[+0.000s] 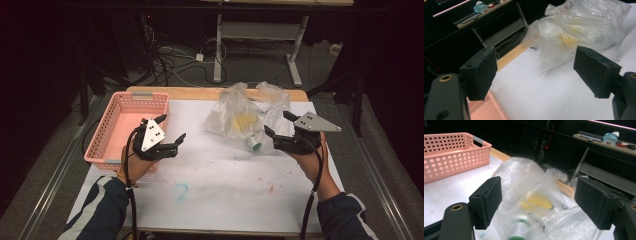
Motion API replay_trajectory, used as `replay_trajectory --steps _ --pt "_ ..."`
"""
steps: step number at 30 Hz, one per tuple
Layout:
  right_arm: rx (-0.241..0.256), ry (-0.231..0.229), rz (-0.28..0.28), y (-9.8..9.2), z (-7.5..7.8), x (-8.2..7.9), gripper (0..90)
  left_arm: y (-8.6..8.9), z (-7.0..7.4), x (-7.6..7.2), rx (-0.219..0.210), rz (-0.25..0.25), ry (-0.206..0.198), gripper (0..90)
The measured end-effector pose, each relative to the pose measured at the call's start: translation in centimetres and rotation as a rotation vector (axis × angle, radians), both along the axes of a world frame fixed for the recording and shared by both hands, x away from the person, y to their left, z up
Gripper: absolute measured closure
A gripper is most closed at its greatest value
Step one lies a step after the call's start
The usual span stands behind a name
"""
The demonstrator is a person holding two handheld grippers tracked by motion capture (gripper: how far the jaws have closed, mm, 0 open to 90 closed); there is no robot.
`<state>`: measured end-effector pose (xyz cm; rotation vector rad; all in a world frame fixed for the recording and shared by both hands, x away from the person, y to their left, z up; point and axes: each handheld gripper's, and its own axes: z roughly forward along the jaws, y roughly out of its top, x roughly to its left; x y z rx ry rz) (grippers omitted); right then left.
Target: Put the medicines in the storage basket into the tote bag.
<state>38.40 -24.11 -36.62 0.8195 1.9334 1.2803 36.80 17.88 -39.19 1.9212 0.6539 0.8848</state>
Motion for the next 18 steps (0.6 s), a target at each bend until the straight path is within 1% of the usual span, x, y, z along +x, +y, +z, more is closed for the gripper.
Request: replay_trajectory --steps 3,7,9,12,15,18 --pt "-0.009 0.0 0.001 -0.2 -0.3 -0.4 22.1 0.5 -0.2 0.0 -0.005 0.01 0.008 19.0" --pt "-0.013 0.01 0.006 -0.5 -0.8 -0.8 21.7 0.9 -0.4 -0.3 -0.002 0.017 0.007 18.9" --pt "-0.016 0.013 0.006 -0.6 -1.0 -1.1 21.5 1.1 -0.5 -0.6 0.003 0.019 0.004 18.9" --pt "-0.021 0.004 0.013 -0.7 -1.3 -1.6 21.4 1.6 -0.6 -1.1 0.004 0.023 0.004 18.9" --pt "-0.025 0.01 0.02 -0.7 -1.6 -2.1 20.8 2.0 -0.8 -1.5 0.002 0.028 0.001 18.9" --pt "-0.028 0.007 0.022 -0.8 -2.0 -2.5 20.6 2.4 -1.2 -1.9 0.01 0.033 0.002 18.9"
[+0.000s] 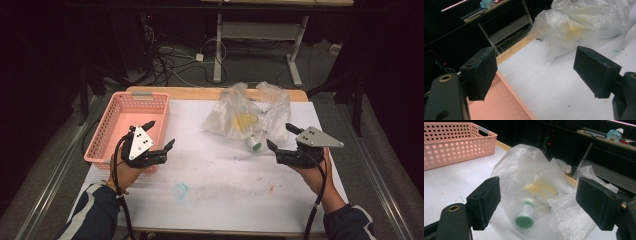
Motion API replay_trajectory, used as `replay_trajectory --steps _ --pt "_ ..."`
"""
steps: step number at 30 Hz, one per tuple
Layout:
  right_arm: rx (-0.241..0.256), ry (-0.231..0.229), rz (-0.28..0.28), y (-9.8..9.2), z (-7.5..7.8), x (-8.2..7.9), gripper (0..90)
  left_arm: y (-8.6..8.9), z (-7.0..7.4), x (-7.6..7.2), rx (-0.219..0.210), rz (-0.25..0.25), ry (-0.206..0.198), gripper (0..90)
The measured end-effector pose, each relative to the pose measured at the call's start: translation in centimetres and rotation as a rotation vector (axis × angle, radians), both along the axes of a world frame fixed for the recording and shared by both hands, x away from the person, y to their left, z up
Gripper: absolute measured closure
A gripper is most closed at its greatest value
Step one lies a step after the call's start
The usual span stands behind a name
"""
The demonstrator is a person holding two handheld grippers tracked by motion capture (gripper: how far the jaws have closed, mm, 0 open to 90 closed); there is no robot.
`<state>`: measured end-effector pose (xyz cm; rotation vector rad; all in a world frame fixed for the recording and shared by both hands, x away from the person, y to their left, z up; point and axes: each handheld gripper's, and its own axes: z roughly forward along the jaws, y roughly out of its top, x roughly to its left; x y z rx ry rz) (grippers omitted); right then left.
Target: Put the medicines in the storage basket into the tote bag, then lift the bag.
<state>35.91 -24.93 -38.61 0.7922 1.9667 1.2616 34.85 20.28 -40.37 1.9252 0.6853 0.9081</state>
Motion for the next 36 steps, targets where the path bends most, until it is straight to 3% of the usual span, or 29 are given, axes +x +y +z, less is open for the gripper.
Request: replay_trajectory --steps 10,14,17,21,24,25,33,36 --pt "-0.002 -0.003 0.004 -0.7 -0.9 -1.6 19.2 1.2 -0.8 -1.5 0.028 0.014 -0.009 17.3" --pt "-0.003 -0.005 0.005 -1.1 -1.3 -2.3 19.2 1.4 -1.1 -2.1 0.034 0.011 0.006 16.4" --pt "-0.004 0.001 0.004 -1.3 -1.7 -2.7 19.1 1.7 -1.3 -2.7 0.036 0.012 -0.012 16.4" --pt "-0.027 -0.002 0.003 -1.6 -2.4 -3.4 19.4 2.0 -1.9 -3.3 0.039 0.014 0.017 16.4" --pt "-0.049 -0.008 -0.005 -1.8 -2.9 -3.7 19.4 2.2 -2.3 -3.5 0.055 0.017 0.016 16.4" --pt "-0.05 -0.01 -0.009 -1.9 -3.1 -3.9 19.4 2.2 -2.6 -3.6 0.047 0.017 0.037 16.4" --pt "-0.057 0.024 -0.015 -2.4 -4.5 -4.8 19.3 2.3 -3.9 -4.7 0.09 0.023 0.047 16.3" --pt "-0.069 0.03 -0.019 -2.5 -5.0 -5.3 18.7 2.6 -4.4 -5.2 0.08 0.028 0.07 16.4"
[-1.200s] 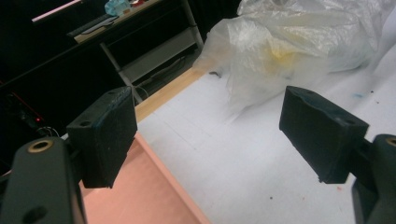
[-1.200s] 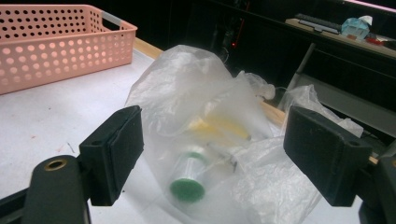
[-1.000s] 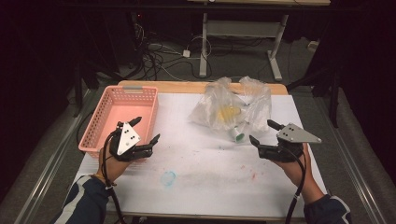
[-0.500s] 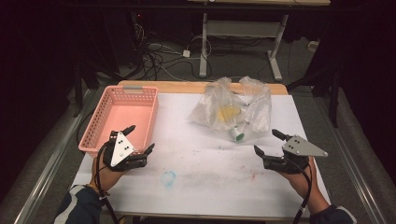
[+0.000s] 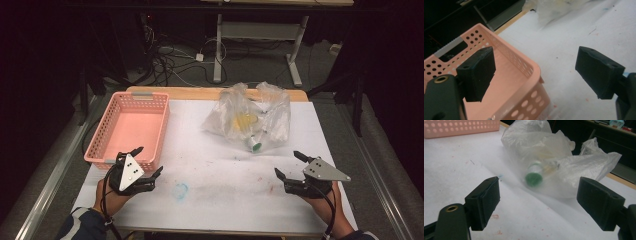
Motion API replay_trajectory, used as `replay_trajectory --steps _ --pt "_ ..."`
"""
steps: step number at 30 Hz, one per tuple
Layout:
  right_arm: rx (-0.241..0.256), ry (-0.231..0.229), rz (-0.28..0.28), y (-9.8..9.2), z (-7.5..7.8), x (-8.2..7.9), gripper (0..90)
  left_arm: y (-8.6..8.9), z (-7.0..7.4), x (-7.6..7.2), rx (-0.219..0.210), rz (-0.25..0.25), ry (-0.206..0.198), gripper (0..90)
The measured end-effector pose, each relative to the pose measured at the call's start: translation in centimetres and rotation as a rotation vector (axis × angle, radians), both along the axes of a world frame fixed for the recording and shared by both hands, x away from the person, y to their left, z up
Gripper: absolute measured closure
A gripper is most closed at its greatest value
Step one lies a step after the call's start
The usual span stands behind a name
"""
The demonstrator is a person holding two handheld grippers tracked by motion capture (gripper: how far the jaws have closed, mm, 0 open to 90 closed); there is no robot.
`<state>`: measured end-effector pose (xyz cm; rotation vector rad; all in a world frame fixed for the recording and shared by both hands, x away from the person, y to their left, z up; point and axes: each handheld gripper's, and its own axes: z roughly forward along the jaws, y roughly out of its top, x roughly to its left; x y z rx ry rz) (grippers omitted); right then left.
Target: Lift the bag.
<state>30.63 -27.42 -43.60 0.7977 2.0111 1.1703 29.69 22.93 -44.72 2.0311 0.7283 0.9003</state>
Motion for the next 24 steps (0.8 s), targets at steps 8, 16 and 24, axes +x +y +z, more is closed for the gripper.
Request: replay_trajectory --steps 8,16,24 --pt "-0.004 0.034 0.013 -0.3 -1.3 -1.4 18.3 -0.1 -1.2 -1.3 0.019 -0.005 0.04 14.9" --pt "-0.042 0.024 0.026 0.1 -1.6 -1.7 18.1 -0.3 -1.2 -1.6 0.034 -0.016 0.031 14.6" --pt "-0.069 0.011 0.042 0.7 -1.5 -2.0 18.1 0.0 -0.9 -1.8 0.022 -0.019 0.022 15.0"
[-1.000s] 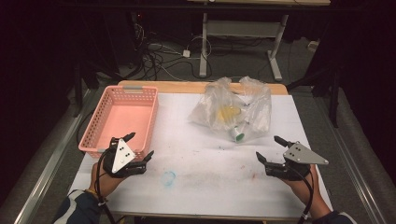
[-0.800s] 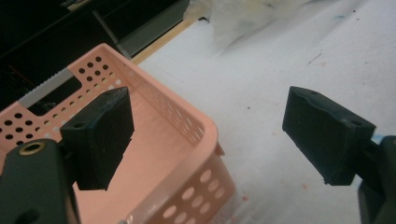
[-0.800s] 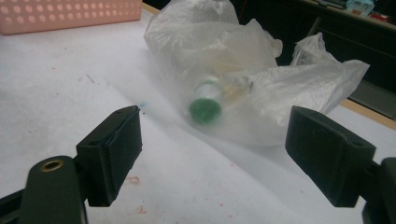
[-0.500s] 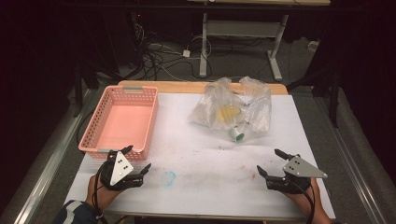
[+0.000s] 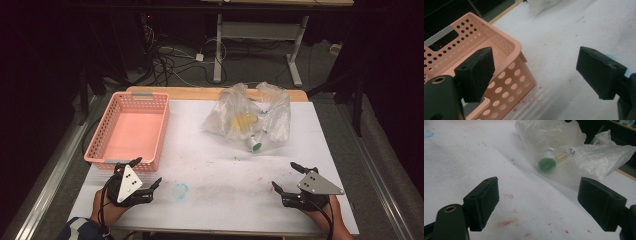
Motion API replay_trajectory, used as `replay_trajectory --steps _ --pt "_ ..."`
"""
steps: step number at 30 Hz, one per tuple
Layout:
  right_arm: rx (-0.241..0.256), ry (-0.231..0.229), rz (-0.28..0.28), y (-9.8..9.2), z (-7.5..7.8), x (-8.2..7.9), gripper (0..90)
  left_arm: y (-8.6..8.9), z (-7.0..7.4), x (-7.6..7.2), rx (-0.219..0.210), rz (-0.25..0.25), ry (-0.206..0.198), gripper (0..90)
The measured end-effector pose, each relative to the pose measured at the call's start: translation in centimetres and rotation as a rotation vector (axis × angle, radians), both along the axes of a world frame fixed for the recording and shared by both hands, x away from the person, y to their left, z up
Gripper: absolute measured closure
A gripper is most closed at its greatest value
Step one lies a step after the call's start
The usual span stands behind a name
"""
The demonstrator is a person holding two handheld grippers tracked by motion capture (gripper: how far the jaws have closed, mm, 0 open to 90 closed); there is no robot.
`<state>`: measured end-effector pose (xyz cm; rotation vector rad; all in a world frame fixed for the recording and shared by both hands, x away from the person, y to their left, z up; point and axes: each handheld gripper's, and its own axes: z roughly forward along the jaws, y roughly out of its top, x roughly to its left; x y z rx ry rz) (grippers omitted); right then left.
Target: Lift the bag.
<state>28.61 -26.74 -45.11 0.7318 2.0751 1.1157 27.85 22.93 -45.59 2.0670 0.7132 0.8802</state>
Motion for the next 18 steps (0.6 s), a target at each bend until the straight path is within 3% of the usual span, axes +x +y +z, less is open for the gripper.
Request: replay_trajectory --steps 18 --pt "-0.006 -0.002 -0.001 -0.11 0.07 0.01 18.1 -0.02 0.38 0.35 -0.01 -0.003 0.004 15.0"
